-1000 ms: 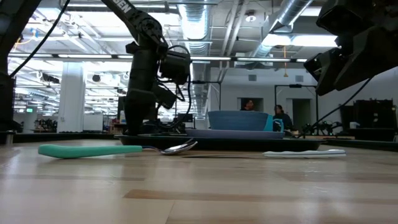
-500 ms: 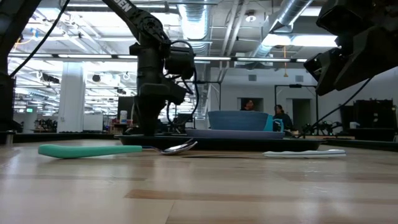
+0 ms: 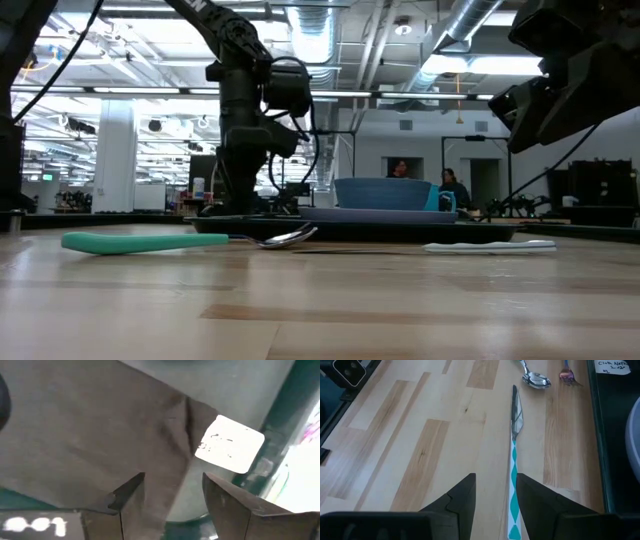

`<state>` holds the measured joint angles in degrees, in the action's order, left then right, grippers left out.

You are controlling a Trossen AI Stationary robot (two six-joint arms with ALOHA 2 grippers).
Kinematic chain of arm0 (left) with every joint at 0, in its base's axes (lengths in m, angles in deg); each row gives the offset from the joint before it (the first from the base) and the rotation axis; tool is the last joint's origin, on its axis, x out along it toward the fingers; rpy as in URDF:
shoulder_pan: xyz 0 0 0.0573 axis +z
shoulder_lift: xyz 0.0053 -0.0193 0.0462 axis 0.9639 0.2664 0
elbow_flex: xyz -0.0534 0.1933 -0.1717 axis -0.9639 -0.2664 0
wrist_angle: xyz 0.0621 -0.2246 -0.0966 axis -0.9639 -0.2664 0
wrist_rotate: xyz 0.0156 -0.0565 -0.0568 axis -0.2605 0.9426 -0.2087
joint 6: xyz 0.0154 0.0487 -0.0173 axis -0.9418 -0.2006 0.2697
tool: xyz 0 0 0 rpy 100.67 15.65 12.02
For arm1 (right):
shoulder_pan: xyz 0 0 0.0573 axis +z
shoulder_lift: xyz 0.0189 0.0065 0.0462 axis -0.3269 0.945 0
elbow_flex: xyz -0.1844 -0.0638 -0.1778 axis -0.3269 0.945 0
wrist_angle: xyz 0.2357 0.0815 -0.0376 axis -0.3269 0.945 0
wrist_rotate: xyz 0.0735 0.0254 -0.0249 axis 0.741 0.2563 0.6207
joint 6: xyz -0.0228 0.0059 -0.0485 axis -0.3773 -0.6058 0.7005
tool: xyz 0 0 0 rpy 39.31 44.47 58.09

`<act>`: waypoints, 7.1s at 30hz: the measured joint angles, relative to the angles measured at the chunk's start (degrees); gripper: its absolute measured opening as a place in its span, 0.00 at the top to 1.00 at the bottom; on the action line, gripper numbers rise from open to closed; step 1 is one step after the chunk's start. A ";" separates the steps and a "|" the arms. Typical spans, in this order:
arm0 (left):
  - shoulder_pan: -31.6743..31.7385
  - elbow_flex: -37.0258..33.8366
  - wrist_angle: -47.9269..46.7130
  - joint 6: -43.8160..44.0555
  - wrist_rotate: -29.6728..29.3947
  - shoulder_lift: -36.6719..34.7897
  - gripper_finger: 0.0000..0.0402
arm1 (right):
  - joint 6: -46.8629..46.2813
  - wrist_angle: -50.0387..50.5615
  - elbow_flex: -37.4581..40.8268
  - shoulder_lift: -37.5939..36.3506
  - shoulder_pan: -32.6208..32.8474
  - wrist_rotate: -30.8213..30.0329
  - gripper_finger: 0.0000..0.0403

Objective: Set up tray
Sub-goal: Put the napkin to the left side of the purple plate and blue bowl on the black serving tray, then put the blue fork on top of the napkin on the black serving tray

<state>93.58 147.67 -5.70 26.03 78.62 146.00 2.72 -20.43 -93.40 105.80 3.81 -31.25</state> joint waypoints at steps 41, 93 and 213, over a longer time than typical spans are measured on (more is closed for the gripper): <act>0.25 -0.76 0.97 2.77 -1.76 1.11 1.00 | 0.09 -0.35 0.00 0.02 -0.02 -0.02 0.67; 0.11 -0.92 4.66 0.45 2.01 3.48 0.97 | 0.87 -0.39 0.00 0.72 -0.04 -0.01 0.67; -29.14 -38.47 38.17 22.25 -17.82 -25.92 0.59 | -25.38 -1.87 0.02 0.72 19.08 -22.80 0.67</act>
<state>64.44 109.21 32.47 48.28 60.80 120.07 -22.66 -22.30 -93.38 106.52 22.89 -54.04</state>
